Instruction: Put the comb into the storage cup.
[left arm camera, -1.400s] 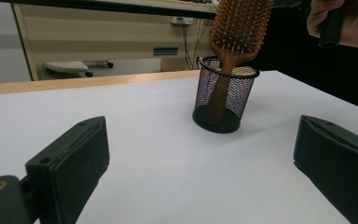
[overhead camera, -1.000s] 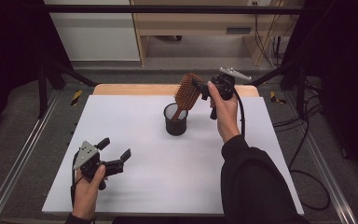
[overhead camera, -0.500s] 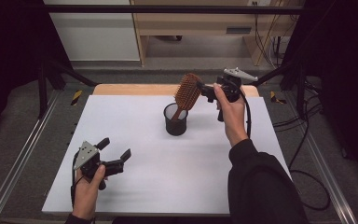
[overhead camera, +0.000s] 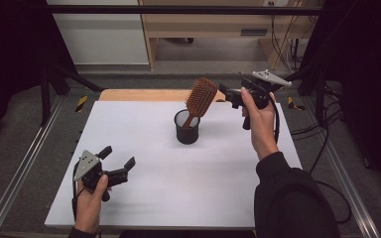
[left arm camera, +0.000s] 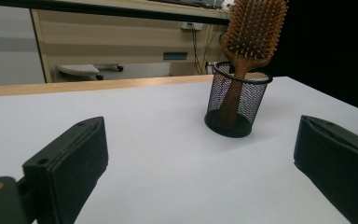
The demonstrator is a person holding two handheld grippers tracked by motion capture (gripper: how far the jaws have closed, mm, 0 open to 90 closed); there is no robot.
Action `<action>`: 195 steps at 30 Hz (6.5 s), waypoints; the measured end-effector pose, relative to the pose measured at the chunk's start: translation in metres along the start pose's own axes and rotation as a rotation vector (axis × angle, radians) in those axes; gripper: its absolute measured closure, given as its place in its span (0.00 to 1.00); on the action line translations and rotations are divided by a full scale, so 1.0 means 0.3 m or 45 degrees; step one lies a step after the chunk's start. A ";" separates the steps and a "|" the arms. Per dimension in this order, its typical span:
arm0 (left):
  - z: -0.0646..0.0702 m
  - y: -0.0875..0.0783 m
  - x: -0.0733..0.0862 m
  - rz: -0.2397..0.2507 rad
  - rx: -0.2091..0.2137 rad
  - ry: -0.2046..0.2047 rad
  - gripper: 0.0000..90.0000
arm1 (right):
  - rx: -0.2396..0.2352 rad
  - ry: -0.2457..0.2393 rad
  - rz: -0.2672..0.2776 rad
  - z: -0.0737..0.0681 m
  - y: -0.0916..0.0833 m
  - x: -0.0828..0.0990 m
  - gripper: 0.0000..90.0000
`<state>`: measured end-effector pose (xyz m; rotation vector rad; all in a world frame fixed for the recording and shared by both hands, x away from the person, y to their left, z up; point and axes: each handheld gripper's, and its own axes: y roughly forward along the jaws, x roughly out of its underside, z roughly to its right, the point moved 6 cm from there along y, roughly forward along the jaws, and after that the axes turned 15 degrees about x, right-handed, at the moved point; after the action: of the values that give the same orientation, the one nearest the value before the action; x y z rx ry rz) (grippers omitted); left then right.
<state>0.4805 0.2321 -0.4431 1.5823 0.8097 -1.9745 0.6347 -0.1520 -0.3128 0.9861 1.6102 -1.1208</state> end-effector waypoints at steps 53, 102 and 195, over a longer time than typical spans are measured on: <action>-0.062 -0.128 -0.012 0.042 -0.113 0.048 0.03 | 0.142 -0.049 0.245 0.160 -0.211 -0.024 0.03; -0.060 -0.196 0.017 0.032 -0.106 0.089 0.03 | 0.186 -0.185 0.223 0.330 -0.430 0.239 0.03; -0.041 -0.177 0.023 0.021 -0.052 0.092 0.03 | 0.009 -0.274 0.043 0.245 -0.440 0.631 0.04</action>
<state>0.4511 0.2784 -0.4439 1.6402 0.8569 -1.8870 0.4778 -0.2371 -0.4766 0.8624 1.4131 -1.1685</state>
